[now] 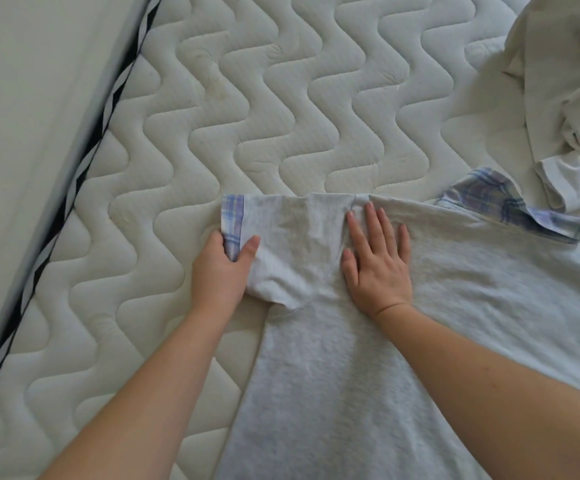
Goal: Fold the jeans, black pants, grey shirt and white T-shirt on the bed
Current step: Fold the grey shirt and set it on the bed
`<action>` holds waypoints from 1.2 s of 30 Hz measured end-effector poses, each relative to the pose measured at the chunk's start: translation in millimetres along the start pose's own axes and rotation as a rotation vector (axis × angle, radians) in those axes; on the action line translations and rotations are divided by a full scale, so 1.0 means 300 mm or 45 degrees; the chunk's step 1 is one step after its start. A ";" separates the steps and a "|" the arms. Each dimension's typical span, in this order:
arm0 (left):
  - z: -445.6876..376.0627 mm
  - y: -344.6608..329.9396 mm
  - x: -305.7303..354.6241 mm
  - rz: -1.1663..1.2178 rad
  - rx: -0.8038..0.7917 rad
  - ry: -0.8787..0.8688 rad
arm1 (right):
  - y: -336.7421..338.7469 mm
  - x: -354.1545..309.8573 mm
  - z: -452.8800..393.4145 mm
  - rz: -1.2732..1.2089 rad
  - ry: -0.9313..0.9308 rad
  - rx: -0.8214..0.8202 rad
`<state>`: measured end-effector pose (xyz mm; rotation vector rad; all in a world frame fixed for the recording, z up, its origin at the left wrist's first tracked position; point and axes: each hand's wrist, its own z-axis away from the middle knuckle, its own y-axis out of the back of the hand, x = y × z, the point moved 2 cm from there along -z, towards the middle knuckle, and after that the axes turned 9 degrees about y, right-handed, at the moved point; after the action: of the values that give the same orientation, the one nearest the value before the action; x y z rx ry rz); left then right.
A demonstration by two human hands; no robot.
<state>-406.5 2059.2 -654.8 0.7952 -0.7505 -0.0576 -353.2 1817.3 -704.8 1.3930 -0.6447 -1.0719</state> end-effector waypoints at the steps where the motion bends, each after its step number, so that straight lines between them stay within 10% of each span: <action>1: -0.002 0.008 -0.014 0.046 -0.126 0.049 | -0.002 0.001 -0.001 0.012 -0.010 -0.014; 6: 0.037 0.047 -0.035 0.348 -0.699 0.023 | -0.013 0.006 -0.006 0.032 -0.017 -0.027; 15: 0.093 0.056 -0.071 0.022 0.079 -0.206 | -0.020 0.007 -0.006 0.106 0.014 -0.030; 28: 0.116 0.036 -0.132 0.329 -0.063 0.151 | -0.018 0.003 -0.005 0.049 -0.042 0.010; 33: 0.159 0.036 -0.051 -0.363 0.329 -0.479 | -0.014 0.002 -0.003 0.025 -0.048 -0.003; 36: 0.235 -0.029 -0.044 -0.519 0.191 -0.785 | -0.010 0.000 -0.004 0.029 -0.040 -0.003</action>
<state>-458.8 2013.0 -635.9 1.0818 -1.1696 -0.6422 -352.8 1818.3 -707.8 1.3662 -0.6801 -1.0781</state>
